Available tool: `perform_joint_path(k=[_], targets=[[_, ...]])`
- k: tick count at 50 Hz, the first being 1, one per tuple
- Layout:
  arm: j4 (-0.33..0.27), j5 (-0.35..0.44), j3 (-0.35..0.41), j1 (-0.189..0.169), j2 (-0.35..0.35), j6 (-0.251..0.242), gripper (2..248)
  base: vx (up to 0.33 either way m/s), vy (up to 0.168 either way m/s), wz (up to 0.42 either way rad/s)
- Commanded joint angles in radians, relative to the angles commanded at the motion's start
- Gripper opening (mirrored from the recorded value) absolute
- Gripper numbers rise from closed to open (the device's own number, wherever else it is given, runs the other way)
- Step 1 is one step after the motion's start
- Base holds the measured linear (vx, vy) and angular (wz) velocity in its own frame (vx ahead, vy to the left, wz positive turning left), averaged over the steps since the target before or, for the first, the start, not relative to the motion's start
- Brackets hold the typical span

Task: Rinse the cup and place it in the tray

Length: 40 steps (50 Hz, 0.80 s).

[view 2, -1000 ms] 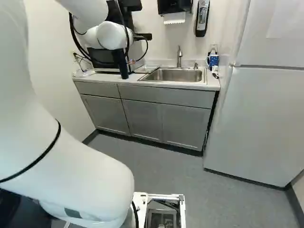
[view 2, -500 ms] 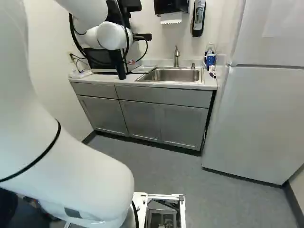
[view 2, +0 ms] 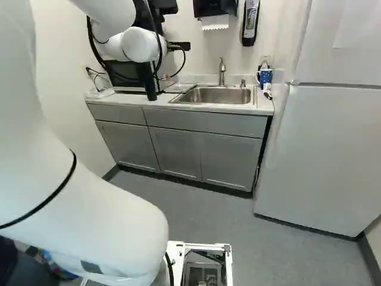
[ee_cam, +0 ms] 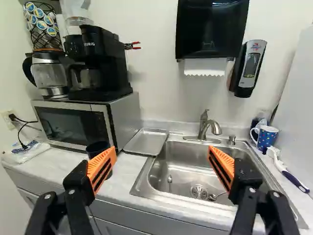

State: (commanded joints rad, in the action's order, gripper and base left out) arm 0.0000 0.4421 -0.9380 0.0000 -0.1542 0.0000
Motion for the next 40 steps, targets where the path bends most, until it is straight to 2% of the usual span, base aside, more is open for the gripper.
perform_joint_path(k=[40], targets=[[0.000, 0.000, 0.000, 0.000, 0.000, 0.000, 247, 0.105, -0.069, 0.002]])
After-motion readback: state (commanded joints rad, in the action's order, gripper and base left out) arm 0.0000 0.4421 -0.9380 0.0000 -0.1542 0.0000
